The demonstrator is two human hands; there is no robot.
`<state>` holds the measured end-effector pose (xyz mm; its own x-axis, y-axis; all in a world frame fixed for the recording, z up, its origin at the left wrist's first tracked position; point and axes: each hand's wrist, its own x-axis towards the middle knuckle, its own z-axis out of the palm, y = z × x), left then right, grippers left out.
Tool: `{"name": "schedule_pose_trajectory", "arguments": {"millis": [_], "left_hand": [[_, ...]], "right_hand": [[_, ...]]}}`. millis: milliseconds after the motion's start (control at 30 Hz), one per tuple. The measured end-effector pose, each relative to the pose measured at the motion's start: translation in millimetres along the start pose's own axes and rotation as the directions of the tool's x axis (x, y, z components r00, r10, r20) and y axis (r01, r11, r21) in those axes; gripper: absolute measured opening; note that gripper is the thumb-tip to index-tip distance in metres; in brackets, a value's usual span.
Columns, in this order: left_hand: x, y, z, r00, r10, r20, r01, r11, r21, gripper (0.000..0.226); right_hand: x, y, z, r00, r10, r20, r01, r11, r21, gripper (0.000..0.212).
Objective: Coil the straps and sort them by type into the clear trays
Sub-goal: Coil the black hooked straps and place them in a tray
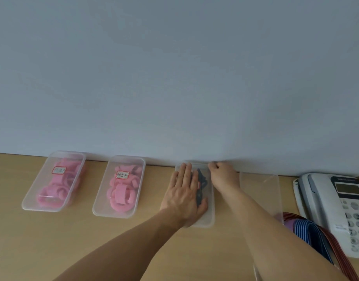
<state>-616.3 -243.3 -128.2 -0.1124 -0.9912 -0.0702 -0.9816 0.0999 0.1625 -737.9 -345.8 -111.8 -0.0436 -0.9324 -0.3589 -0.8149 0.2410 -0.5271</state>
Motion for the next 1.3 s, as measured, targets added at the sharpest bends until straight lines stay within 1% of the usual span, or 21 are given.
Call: {"name": "schedule_pose_trajectory", "arguments": {"millis": [67,167,233,400,500,600,700,767,833,933,1033,1133,1200,1300], "left_hand": [[-1,0,1,1.0,0.0,0.009,0.0,1.0,-0.008,0.085],[1,-1,2,0.999,-0.042,0.021,0.043,0.999,-0.026,0.087],[1,-1,4,0.998,-0.058,0.034,0.059,0.998,-0.025,0.088],[3,0,2,0.997,-0.064,0.05,0.065,0.998,-0.018,0.088],[2,0,-1,0.997,-0.062,0.054,0.063,0.998,-0.009,0.085],[2,1,-4,0.996,-0.061,0.062,0.061,0.998,0.003,0.085],[3,0,-4,0.996,-0.055,0.066,0.054,0.998,0.013,0.087],[4,-1,-5,0.996,-0.057,0.066,0.055,0.998,0.019,0.087],[6,-3,-6,0.996,-0.057,0.061,0.056,0.998,0.026,0.087],[8,-4,-7,0.997,-0.053,0.062,0.051,0.998,0.035,0.083],[7,-7,-6,0.997,-0.053,0.052,0.052,0.998,0.031,0.082],[7,-6,-7,0.997,-0.063,0.033,0.062,0.998,0.023,0.083],[7,-7,-8,0.998,-0.062,0.032,0.062,0.998,0.024,0.081],[7,-5,-10,0.997,-0.068,0.028,0.067,0.997,0.028,0.077]], "right_hand": [[-2,-2,0,1.0,0.014,0.017,-0.014,0.999,0.032,0.036],[-13,3,3,0.999,0.026,0.042,-0.031,0.993,0.115,0.034],[-28,12,6,0.999,0.025,0.034,-0.03,0.989,0.146,0.036],[-49,22,11,1.0,-0.023,-0.012,0.025,0.989,0.147,0.039],[-51,20,5,0.999,-0.036,0.026,0.031,0.985,0.17,0.036],[-74,38,11,0.997,-0.065,0.051,0.056,0.987,0.152,0.037],[-97,53,16,0.997,-0.053,0.054,0.038,0.968,0.247,0.039],[-97,50,14,0.997,-0.051,0.064,0.029,0.951,0.308,0.039],[-97,44,11,0.995,-0.063,0.075,0.035,0.942,0.333,0.039],[-102,48,12,0.989,-0.064,0.134,0.014,0.939,0.344,0.033],[-107,56,15,0.976,-0.032,0.213,-0.071,0.885,0.461,0.018],[-104,58,14,0.978,-0.027,0.205,-0.09,0.837,0.539,0.012],[-103,56,14,0.98,-0.036,0.195,-0.075,0.845,0.53,0.011],[-105,55,13,0.982,-0.044,0.185,-0.06,0.851,0.522,0.015]]}}
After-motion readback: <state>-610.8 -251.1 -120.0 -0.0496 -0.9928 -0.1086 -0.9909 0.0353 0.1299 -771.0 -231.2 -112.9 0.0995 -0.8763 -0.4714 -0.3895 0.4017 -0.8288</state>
